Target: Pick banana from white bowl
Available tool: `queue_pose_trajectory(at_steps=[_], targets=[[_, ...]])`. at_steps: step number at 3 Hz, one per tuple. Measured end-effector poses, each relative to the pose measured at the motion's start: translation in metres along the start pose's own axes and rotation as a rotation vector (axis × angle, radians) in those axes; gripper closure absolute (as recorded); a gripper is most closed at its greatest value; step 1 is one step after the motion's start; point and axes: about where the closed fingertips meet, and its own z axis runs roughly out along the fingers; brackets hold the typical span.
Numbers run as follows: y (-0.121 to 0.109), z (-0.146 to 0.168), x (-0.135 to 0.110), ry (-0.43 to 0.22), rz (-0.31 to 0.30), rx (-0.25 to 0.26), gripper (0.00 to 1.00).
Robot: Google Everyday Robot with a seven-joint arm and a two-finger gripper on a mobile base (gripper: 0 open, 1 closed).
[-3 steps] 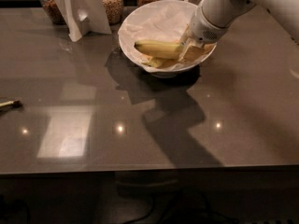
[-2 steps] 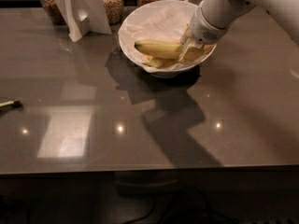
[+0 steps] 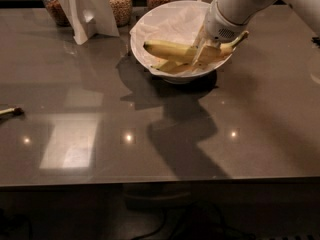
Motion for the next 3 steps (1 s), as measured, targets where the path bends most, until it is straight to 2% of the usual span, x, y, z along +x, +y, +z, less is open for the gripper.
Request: queue_pose_trajectory(at_steps=[2, 3], targets=[[-0.001, -0.042, -0.012, 0.01, -0.074, 0.015, 1.0], [0.008, -0.062, -0.017, 0.004, -0.117, -0.003, 1.0]])
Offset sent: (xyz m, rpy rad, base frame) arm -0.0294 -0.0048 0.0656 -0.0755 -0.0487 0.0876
